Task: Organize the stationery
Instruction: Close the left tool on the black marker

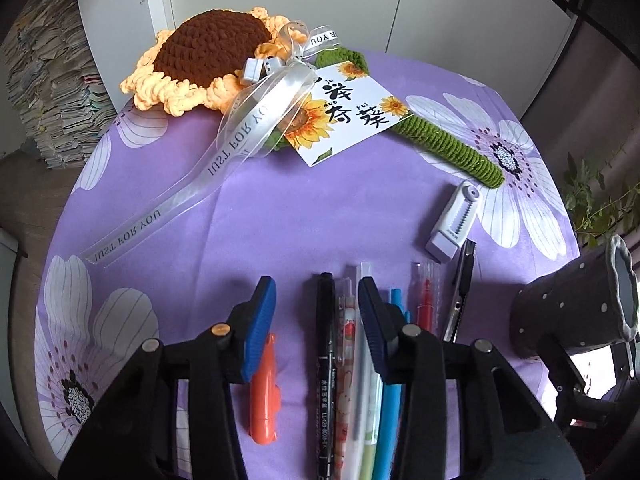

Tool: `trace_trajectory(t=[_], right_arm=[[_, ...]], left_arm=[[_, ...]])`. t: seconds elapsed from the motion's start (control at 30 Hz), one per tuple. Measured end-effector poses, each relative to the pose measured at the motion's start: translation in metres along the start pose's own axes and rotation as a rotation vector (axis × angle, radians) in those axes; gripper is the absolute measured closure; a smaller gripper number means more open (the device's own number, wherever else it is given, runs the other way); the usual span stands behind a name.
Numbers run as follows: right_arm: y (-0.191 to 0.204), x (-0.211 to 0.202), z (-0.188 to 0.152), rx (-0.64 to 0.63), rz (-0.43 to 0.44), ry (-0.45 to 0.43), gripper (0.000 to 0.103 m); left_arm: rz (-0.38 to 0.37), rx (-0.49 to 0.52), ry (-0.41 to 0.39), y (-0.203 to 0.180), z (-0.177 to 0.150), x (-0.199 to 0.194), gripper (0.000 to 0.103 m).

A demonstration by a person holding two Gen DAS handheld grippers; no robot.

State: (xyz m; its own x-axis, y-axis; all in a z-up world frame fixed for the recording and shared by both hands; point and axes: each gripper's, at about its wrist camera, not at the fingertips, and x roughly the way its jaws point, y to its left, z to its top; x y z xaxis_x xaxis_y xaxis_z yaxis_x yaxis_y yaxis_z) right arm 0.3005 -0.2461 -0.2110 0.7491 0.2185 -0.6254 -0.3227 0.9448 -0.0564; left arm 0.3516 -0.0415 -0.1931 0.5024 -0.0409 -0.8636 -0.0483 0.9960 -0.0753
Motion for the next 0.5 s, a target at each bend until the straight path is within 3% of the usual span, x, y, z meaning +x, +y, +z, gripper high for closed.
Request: trace_trajectory(t=[0.5], right_arm=[[0.0001, -0.0004, -0.0002, 0.002, 0.0, -0.002, 0.03]], left_arm=[[0.029, -0.034, 0.019, 0.0035, 0.0048, 0.0082, 0.071]])
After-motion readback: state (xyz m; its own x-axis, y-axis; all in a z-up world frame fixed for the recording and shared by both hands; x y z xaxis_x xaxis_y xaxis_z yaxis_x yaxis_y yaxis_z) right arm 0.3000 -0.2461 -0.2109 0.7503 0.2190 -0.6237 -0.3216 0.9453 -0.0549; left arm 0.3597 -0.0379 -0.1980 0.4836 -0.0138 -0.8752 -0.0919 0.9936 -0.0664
